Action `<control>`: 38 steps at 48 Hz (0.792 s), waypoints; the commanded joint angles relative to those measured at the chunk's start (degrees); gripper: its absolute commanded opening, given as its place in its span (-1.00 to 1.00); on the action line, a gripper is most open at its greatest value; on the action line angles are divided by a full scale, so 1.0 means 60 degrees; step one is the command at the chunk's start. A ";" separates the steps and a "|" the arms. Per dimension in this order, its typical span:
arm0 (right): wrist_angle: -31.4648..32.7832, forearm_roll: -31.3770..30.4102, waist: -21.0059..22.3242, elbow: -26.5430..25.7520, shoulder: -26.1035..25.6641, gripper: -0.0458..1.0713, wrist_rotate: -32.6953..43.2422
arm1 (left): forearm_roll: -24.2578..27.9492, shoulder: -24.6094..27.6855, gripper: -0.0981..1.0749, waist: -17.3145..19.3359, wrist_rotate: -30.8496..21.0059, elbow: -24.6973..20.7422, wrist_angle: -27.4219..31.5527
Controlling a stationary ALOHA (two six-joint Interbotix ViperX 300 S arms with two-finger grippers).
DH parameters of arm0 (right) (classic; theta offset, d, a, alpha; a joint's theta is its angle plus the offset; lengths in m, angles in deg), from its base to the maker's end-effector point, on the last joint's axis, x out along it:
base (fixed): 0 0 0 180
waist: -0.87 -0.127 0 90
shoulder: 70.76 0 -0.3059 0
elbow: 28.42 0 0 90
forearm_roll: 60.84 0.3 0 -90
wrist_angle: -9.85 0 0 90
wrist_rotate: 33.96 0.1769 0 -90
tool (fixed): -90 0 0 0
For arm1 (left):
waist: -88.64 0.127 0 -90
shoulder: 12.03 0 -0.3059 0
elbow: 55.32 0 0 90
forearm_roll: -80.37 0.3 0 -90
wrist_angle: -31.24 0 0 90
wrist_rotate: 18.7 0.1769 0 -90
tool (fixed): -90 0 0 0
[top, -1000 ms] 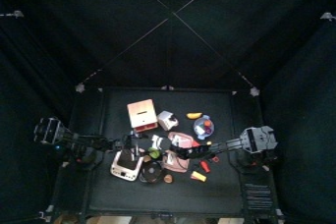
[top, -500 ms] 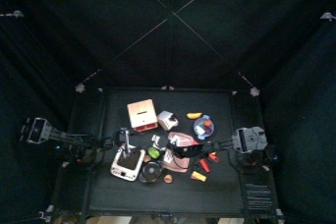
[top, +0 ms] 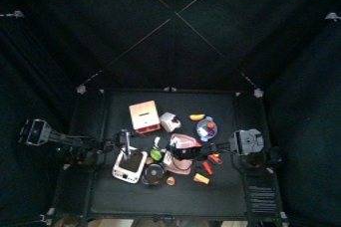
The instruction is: Place rice near other rice
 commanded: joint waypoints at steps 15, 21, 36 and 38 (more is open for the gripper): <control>-0.0015 0.0000 0.0103 -0.0278 -0.0088 0.09 0.0000 | 0.0015 0.0000 0.87 0.0000 0.0015 -0.0088 -0.0015; -0.0059 -0.0029 0.0117 -0.0308 -0.0088 0.15 0.0000 | 0.0029 -0.0015 0.87 0.0000 0.0015 -0.0088 -0.0015; -0.0015 -0.0029 0.0103 -0.0410 -0.0059 0.42 0.0015 | 0.0029 -0.0015 0.87 -0.0029 0.0015 -0.0088 -0.0015; -0.0015 -0.0029 0.0103 -0.0425 -0.0059 0.43 0.0015 | 0.0029 -0.0015 0.87 -0.0029 0.0015 -0.0088 0.0000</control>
